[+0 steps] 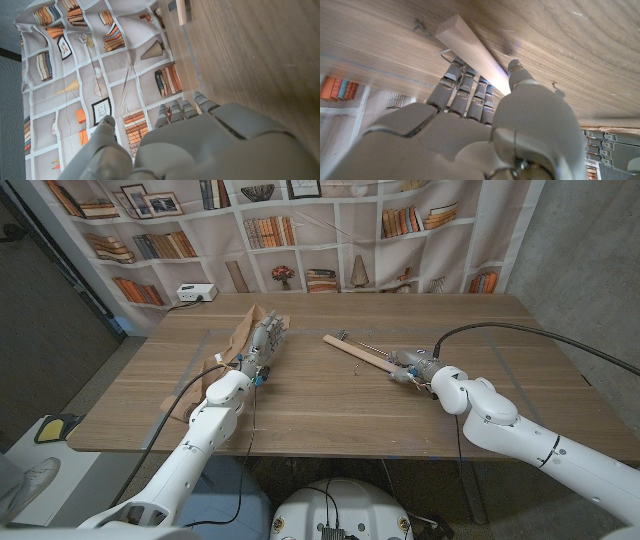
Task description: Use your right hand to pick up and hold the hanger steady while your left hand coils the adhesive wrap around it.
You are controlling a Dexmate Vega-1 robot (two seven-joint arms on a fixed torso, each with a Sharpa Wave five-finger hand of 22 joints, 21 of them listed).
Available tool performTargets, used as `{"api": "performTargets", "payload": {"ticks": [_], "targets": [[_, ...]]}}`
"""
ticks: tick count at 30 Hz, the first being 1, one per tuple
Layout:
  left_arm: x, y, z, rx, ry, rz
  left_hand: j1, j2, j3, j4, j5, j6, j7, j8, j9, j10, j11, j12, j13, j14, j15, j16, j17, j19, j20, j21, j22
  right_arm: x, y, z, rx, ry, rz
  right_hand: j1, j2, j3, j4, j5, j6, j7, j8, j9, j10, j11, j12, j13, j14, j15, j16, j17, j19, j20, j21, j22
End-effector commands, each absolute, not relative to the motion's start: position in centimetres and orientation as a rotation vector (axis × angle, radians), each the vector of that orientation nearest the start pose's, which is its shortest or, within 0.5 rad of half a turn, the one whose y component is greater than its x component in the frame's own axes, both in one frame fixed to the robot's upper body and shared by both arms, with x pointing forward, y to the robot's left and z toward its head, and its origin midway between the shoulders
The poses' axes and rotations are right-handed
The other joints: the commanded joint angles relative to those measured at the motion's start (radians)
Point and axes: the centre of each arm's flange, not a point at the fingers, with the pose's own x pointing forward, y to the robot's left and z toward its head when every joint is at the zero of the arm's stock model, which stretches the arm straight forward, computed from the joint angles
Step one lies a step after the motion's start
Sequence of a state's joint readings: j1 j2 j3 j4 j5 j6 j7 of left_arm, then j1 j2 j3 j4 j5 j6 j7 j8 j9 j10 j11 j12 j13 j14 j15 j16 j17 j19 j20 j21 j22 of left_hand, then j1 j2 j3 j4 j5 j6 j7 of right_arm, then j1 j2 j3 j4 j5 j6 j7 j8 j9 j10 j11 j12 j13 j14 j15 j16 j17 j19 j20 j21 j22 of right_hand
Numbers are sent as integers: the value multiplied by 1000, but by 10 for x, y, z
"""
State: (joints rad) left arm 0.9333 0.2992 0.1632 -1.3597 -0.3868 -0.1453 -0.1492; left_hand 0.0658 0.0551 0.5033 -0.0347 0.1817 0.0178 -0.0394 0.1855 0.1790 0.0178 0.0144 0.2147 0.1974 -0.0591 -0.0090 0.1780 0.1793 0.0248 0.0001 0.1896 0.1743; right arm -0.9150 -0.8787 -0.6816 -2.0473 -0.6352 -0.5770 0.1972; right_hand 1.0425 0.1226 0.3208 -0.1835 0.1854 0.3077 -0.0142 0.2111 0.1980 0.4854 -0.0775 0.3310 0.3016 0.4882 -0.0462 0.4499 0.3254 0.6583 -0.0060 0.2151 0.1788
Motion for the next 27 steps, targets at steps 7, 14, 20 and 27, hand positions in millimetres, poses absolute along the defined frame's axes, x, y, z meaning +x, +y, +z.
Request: {"api": "performTargets", "payload": {"ticks": [7, 14, 20, 27], "targets": [[652, 258, -53, -11, -529, -242, 0, 9, 2, -2, 0, 0, 1, 3, 3, 3, 4, 5, 5, 1, -1, 8, 1, -1, 3, 6, 2, 562, -205, -54, -1528, -326, 37, 105, 10, 22, -5, 10, 11, -34, -7, 7, 19, -44, 40, 26, 22, -180, 32, 48, 10, -25, 14, 7], [653, 257, -53, -14, -528, -242, -1, 9, 2, -2, 0, 0, 2, 2, 3, 3, 4, 5, 5, 0, 0, 7, 1, -1, 2, 6, 2, 563, -205, -55, -1521, -323, 42, 172, 12, 33, -8, 17, 11, -45, -10, 8, 13, -55, 54, 40, 28, -188, 44, 73, 13, -35, 19, 9], [653, 255, -54, -14, -529, -242, -1, 9, 2, -2, 0, -1, 1, 2, 3, 3, 2, 5, 5, 0, -1, 7, 1, -1, 2, 6, 2, 564, -207, -57, -1504, -320, 45, 269, 24, 51, -5, 40, 18, -51, -11, 10, 15, -59, 79, 60, 51, -190, 61, 114, 52, -53, 42, 13], [653, 254, -55, -15, -528, -242, -1, 9, 2, -3, 0, -1, 1, 2, 3, 3, 1, 5, 5, 0, -1, 8, 1, 0, 3, 6, 2, 564, -209, -58, -1484, -323, 44, 370, 44, 86, -4, 90, 34, -53, -8, 11, 21, -67, 102, 77, 99, -190, 68, 146, 83, -77, 68, 19]]}}
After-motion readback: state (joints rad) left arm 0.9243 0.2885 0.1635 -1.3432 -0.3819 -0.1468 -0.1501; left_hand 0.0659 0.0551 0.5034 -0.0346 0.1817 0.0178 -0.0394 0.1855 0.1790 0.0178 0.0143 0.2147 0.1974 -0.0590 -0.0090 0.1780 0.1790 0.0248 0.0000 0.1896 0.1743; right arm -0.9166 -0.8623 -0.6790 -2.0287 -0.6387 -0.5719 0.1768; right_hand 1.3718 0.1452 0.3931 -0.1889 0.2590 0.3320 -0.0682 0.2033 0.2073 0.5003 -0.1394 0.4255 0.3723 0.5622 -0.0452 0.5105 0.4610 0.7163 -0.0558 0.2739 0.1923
